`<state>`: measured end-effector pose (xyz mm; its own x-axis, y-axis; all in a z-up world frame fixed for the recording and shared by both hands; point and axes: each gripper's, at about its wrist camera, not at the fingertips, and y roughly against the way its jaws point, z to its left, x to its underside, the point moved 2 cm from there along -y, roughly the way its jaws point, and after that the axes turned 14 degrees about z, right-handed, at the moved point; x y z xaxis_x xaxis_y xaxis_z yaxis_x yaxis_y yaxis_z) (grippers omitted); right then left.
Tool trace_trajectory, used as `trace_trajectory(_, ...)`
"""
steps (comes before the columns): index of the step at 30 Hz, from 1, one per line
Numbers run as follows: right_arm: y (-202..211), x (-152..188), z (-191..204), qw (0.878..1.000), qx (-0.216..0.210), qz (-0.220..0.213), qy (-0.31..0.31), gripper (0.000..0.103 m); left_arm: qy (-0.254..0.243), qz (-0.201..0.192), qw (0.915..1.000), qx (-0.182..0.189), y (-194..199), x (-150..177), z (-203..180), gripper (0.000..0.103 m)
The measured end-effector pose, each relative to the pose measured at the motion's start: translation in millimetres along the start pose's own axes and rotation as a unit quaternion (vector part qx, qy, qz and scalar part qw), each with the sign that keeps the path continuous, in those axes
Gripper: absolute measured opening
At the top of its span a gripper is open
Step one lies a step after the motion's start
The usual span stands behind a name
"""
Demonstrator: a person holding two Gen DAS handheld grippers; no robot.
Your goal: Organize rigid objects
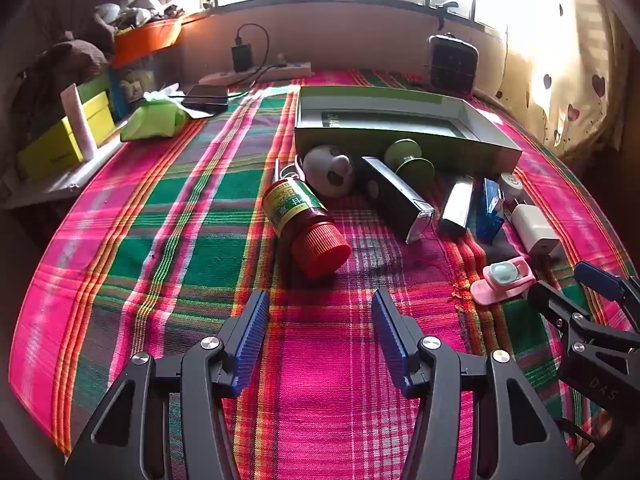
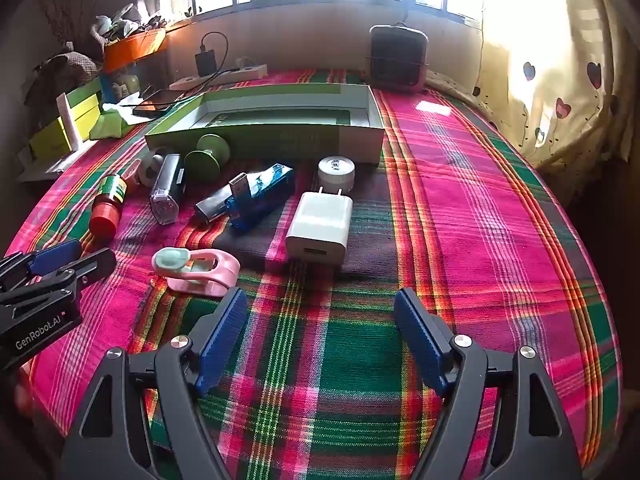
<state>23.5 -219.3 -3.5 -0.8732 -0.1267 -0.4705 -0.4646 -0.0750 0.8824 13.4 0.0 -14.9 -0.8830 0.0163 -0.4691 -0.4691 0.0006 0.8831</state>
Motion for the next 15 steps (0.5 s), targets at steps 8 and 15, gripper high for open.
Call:
trace_trajectory(8, -0.4, 0.1, -0.2, 1.000, -0.001, 0.000, 0.000, 0.076, 0.000, 0.000, 1.0000, 0.001, 0.0, 0.5, 0.2, 0.052)
trace_trajectory(15, -0.5, 0.3, -0.2, 1.000, -0.001, -0.001, -0.001, 0.076, 0.004, 0.000, 1.0000, 0.000, 2.5, -1.2, -1.6, 0.052)
